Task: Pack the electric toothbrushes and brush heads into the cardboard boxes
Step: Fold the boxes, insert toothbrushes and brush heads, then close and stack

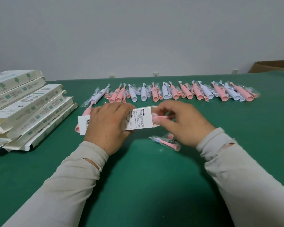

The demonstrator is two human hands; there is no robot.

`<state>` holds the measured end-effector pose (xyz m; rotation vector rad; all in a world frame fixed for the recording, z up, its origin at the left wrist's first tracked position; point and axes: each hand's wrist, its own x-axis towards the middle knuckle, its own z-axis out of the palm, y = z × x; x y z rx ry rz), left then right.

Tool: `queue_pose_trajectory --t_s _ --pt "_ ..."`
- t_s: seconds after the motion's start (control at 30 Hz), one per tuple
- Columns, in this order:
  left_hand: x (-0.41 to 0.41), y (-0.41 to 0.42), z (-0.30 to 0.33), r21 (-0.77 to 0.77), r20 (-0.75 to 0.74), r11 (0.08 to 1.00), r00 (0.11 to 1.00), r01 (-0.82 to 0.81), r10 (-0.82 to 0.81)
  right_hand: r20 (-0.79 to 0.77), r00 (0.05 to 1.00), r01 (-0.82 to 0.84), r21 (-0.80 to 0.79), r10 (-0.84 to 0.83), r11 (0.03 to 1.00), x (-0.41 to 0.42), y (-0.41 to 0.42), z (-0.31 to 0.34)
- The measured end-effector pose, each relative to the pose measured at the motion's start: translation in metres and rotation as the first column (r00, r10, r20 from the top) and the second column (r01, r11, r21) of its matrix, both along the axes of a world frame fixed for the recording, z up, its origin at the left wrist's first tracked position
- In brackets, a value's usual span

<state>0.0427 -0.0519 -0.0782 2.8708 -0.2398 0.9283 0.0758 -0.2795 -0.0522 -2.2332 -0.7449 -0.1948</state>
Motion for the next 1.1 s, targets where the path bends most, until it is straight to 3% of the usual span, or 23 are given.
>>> queue_pose_trajectory --t_s 0.13,0.2,0.5,0.6,0.7,0.83,1.0,1.1 --pt "0.000 0.004 0.003 -0.050 -0.019 0.997 0.999 -0.052 0.051 -0.142 0.988 -0.012 0.277 0.054 0.961 0.003 -0.001 0.000" --pt "0.000 0.007 0.004 -0.054 -0.018 0.997 0.998 -0.063 0.062 -0.140 0.990 0.033 0.341 0.016 0.939 0.006 -0.008 0.002" --pt "0.000 0.000 0.002 -0.056 -0.014 0.998 1.000 0.005 -0.006 -0.058 0.995 0.096 0.367 -0.080 0.925 0.002 0.016 -0.012" --pt "-0.001 0.000 0.002 -0.062 -0.008 0.998 1.000 0.002 -0.003 -0.119 0.991 0.105 0.387 -0.063 0.916 0.001 0.014 -0.010" --pt "-0.001 0.002 0.002 -0.055 0.005 0.998 1.000 0.003 -0.002 -0.151 0.988 0.021 0.255 0.018 0.967 -0.002 0.011 -0.011" --pt "-0.001 0.000 0.000 -0.057 0.031 0.998 0.999 0.032 -0.031 -0.008 1.000 -0.005 0.096 0.006 0.995 -0.005 0.021 -0.016" --pt "0.002 0.000 0.003 -0.099 0.035 0.995 0.999 0.010 -0.007 0.028 0.998 0.044 0.224 -0.052 0.974 0.001 0.016 -0.015" --pt "0.003 0.009 0.003 -0.106 -0.020 0.993 0.999 -0.042 0.040 0.093 0.992 0.058 0.217 -0.079 0.974 0.004 0.011 -0.014"
